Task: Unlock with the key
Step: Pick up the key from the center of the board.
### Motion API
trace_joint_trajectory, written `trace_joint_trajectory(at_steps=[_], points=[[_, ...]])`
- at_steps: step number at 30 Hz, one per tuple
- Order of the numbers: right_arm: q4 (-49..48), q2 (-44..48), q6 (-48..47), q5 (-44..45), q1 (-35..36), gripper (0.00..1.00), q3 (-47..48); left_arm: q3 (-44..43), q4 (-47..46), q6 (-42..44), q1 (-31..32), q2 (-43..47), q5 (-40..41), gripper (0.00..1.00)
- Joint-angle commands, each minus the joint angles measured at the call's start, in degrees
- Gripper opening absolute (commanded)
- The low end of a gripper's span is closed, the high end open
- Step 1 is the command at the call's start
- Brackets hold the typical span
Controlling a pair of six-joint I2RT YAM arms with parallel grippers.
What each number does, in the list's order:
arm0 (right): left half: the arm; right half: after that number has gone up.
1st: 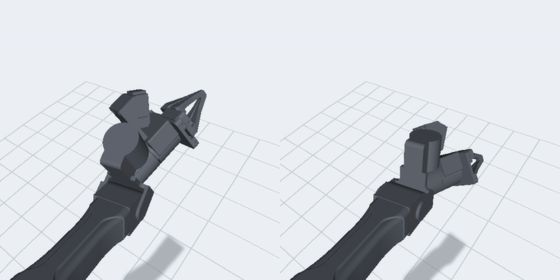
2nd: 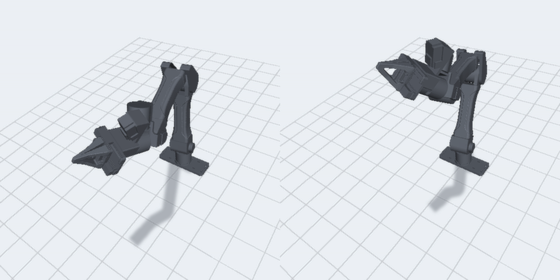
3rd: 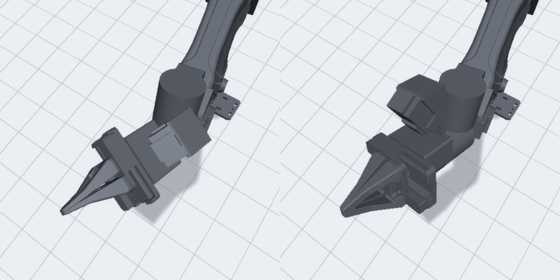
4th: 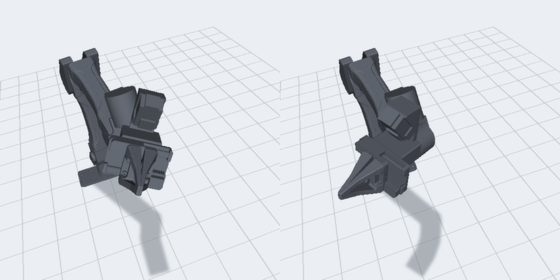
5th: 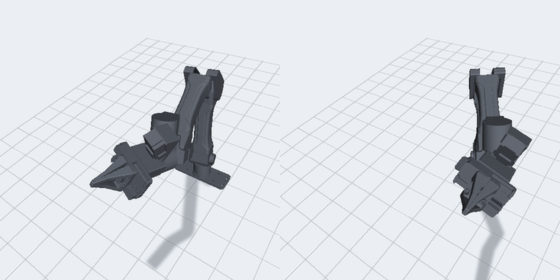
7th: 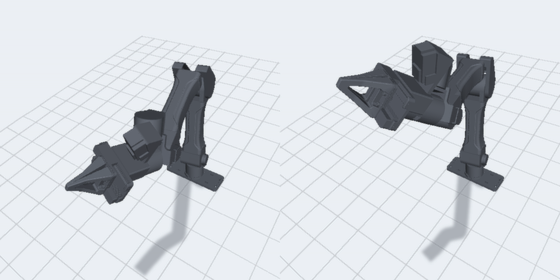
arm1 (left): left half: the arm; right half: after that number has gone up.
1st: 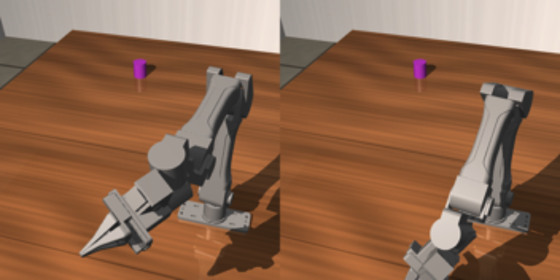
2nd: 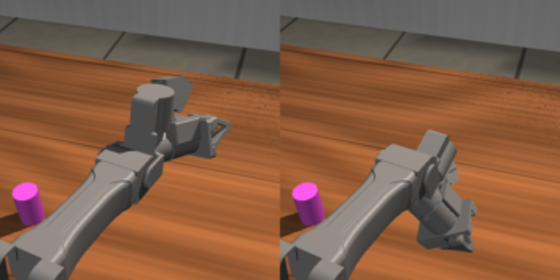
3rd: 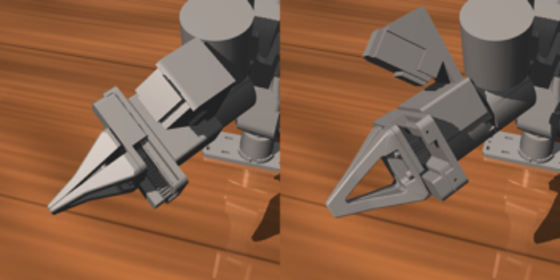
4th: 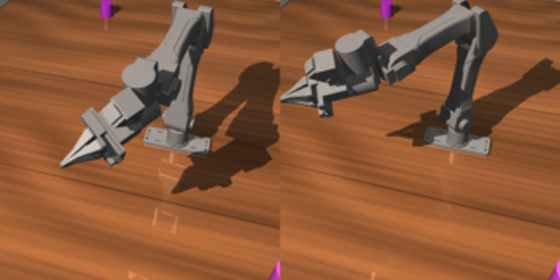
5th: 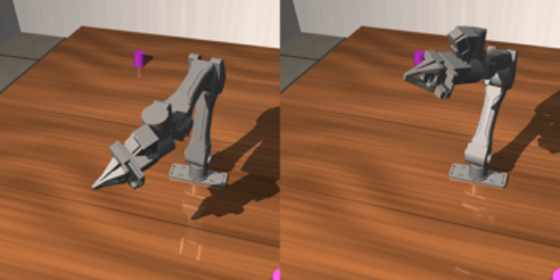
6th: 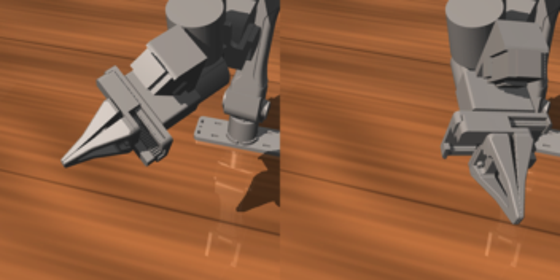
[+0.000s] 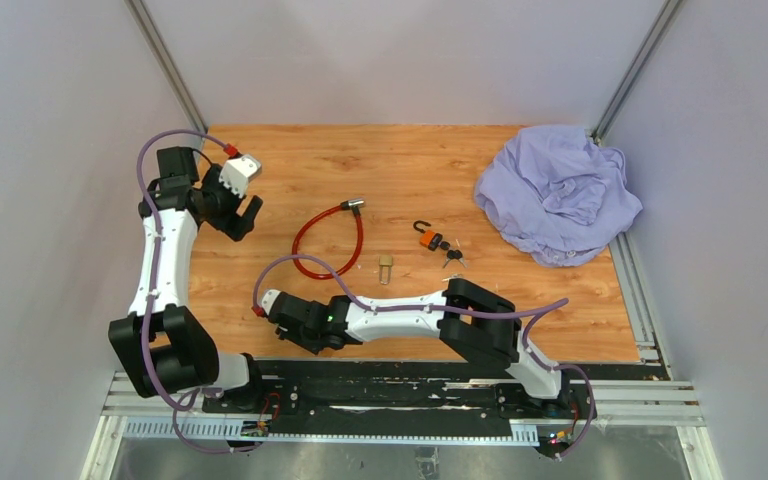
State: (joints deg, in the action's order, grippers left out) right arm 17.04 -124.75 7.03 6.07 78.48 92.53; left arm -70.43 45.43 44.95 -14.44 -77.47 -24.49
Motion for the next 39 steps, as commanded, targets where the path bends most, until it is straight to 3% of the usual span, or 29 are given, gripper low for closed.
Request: trace_joint_trajectory(at_steps=[1, 7, 22, 30, 39], points=[[1.85, -1.42, -1.4, 1.64, 0.44, 0.22, 1.38, -1.71, 0.92, 1.19, -0.42, 1.46, -1.7, 0.84], [1.66, -1.1, -1.34, 2.82, 0.4, 0.01, 1.04, -1.62, 1.62, 1.81, -0.42, 1.72, -2.45, 0.84], [-7.36, 6.79, 5.74, -0.22, -4.53, 0.01, -10.11, -0.79, 3.91, 3.3, -0.38, 2.27, -7.22, 0.84], [-15.69, 13.28, 11.56, -7.9, -9.93, 0.01, -19.67, 1.64, 11.47, 12.34, -0.1, 3.26, -14.08, 0.78], [-20.02, 16.15, 14.69, -11.75, -13.45, 0.01, -26.06, 12.13, 15.12, 20.52, 11.63, 8.13, -8.27, 0.78]])
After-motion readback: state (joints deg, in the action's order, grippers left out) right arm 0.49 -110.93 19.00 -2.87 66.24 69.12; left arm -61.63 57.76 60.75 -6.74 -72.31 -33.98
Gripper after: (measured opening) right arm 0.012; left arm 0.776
